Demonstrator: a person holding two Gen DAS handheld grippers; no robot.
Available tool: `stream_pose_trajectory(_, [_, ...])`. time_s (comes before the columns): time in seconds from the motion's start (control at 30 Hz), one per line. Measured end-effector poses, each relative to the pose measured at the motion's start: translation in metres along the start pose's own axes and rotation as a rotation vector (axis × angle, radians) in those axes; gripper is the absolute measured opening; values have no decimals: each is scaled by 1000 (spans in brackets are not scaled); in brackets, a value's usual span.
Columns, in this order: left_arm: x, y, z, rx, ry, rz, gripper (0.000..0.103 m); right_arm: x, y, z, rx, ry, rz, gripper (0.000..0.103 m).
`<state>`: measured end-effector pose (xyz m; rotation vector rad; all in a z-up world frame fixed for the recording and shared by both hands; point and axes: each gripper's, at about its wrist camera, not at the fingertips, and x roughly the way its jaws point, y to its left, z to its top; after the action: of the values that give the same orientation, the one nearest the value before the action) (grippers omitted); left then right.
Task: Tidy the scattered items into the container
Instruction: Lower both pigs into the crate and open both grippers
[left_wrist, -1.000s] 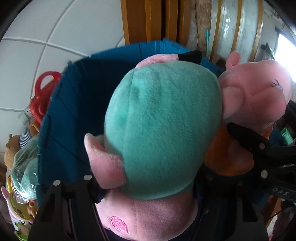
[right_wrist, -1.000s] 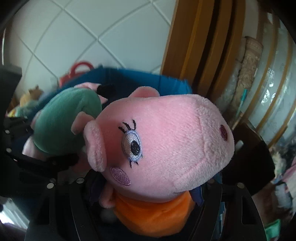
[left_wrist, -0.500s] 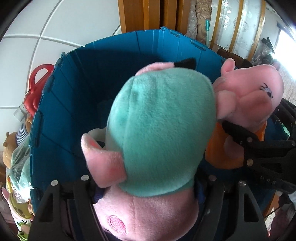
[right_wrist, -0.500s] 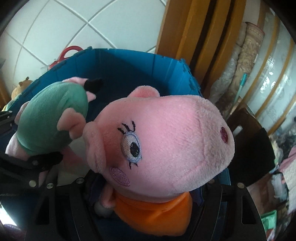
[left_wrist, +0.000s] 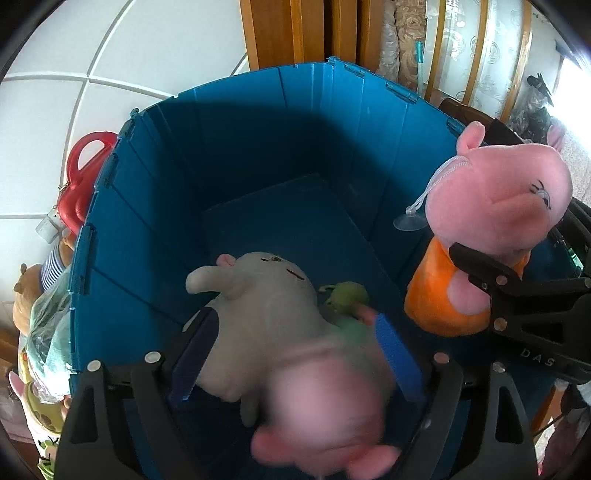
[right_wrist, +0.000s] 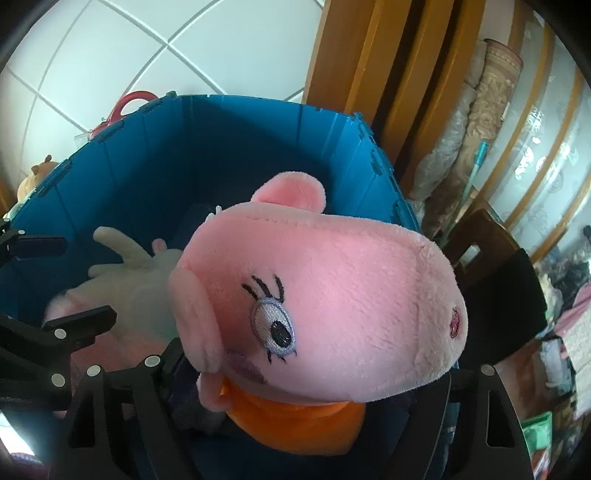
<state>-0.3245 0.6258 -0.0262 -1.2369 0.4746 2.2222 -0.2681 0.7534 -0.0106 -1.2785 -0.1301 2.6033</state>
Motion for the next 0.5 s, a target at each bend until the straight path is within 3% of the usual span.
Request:
stream_pose_trajectory(0.3, [-2, 1, -1, -8, -4, 6, 87, 2, 3, 1, -5, 14, -12, 90])
stream_pose_trajectory(0.37, [-3, 2, -1, -12, -5, 7, 87, 1, 4, 2, -8, 7, -20, 102])
stream_pose_trajectory(0.5, [-3, 2, -1, -16, -9, 12, 87, 0, 4, 2, -7, 3, -18, 102])
